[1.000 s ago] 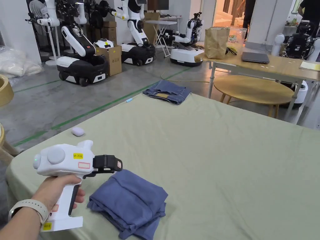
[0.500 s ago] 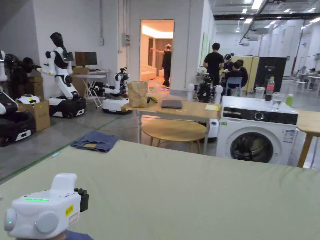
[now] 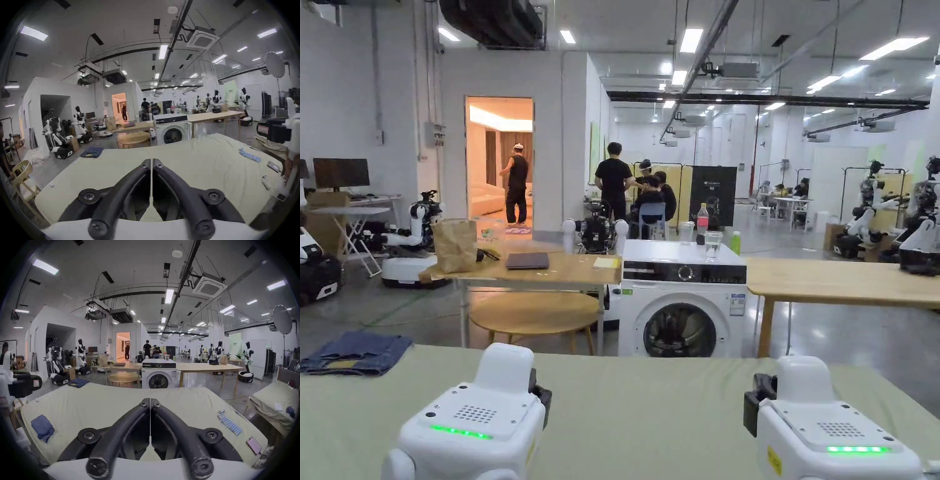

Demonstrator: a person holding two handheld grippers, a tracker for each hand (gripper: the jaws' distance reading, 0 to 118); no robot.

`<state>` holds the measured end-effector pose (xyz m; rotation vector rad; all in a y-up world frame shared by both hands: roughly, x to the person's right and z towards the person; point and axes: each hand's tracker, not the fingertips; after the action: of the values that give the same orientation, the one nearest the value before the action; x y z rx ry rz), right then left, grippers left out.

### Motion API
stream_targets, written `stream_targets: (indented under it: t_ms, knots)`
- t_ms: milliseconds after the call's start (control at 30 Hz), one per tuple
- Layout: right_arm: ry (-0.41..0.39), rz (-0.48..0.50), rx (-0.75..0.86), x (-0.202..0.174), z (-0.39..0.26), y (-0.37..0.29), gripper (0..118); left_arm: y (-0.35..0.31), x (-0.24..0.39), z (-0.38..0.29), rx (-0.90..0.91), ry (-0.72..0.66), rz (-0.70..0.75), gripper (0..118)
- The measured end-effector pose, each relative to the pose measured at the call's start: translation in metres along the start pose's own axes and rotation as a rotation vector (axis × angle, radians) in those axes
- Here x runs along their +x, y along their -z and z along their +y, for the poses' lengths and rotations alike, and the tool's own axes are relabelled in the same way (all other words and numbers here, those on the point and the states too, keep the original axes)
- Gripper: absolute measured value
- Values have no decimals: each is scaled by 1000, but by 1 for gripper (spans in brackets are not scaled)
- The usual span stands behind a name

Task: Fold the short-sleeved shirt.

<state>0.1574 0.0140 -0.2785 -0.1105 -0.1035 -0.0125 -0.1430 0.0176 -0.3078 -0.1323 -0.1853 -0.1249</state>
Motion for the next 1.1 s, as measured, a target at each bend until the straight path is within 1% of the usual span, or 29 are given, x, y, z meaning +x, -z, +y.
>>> stream_targets:
  t_ms: [133, 167, 200, 233, 267, 300, 333, 367, 400, 433, 467, 500, 567, 667, 767, 967, 1033, 1100]
  knots:
    - [-21, 3, 7, -3, -1, -4, 1, 0, -3, -2, -7, -6, 2, 0]
    - [-26, 6, 4, -5, -1, -4, 5, -1, -5, -2, -8, -22, 14, 6]
    - [-28, 5, 2, -7, -1, -4, 11, -2, -7, -1, -4, -37, 12, 22]
    - [-30, 6, 4, -8, -2, -5, 21, -4, -10, -1, -3, -48, 1, 28]
    - [-30, 9, 5, -8, -2, -6, 26, -5, -11, -1, -1, -55, -6, 29]
    - [-29, 12, 4, -10, -2, -5, 31, -6, -10, -2, -1, -53, -2, 34]
    - [-28, 13, 3, -11, -3, -5, 42, -6, -9, -1, 1, -49, 3, 45]
    - [-29, 14, 2, -12, -4, -5, 56, -8, -9, 0, 3, -46, 3, 58]
    - [-29, 14, 4, -13, -5, -6, 72, -10, -9, 0, 8, -46, 2, 72]
    - [-26, 25, 8, -13, -6, -5, 88, -11, -8, 0, 14, -47, 0, 94]
    - [-27, 30, 10, -13, -7, -5, 92, -11, -7, 1, 18, -49, -3, 105]
    - [-29, 32, 9, -13, -8, -6, 93, -12, -6, 1, 25, -50, -9, 111]
    - [-27, 40, 10, -12, -9, -6, 95, -15, -4, 2, 49, -46, -6, 112]
    - [-8, 45, 13, -10, -10, -6, 102, -14, -1, 4, 53, -35, 14, 112]
    - [-2, 54, -14, -9, -7, -6, 102, -14, 1, 4, 52, -28, 7, 112]
    - [-15, 27, -22, -13, -5, -5, 102, -12, 4, 2, 48, -30, -4, 112]
    - [-15, 65, -40, -14, -5, -5, 102, -12, 4, 3, 44, -22, -1, 112]
    - [-5, 67, -49, -16, -4, -5, 102, -12, 4, 2, 45, -22, 3, 112]
